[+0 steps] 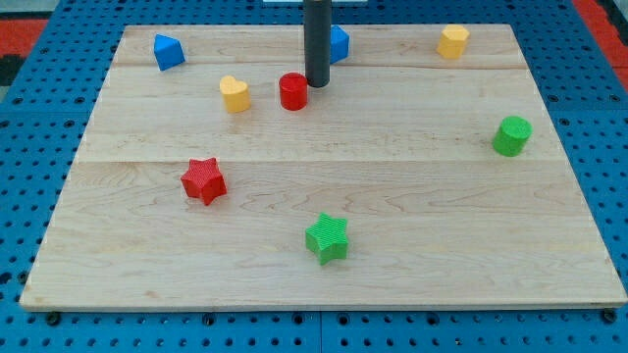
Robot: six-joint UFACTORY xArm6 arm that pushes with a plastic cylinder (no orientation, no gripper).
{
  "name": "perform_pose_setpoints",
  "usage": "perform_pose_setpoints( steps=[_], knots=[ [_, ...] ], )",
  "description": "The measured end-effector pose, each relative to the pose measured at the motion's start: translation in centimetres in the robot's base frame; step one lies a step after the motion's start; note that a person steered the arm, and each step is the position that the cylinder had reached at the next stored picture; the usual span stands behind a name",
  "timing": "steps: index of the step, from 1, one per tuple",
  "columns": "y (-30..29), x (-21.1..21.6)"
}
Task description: Place the green circle diagonal to the red circle
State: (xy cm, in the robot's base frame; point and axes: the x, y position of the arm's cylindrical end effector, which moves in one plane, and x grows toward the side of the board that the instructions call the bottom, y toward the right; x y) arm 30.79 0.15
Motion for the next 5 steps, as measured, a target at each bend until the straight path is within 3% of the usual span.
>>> perform_pose_setpoints(
  steps=[1, 4, 5],
  knots=[
    [0.7, 0.0],
    [20.2, 3.1],
    [20.5, 6.7]
  ],
)
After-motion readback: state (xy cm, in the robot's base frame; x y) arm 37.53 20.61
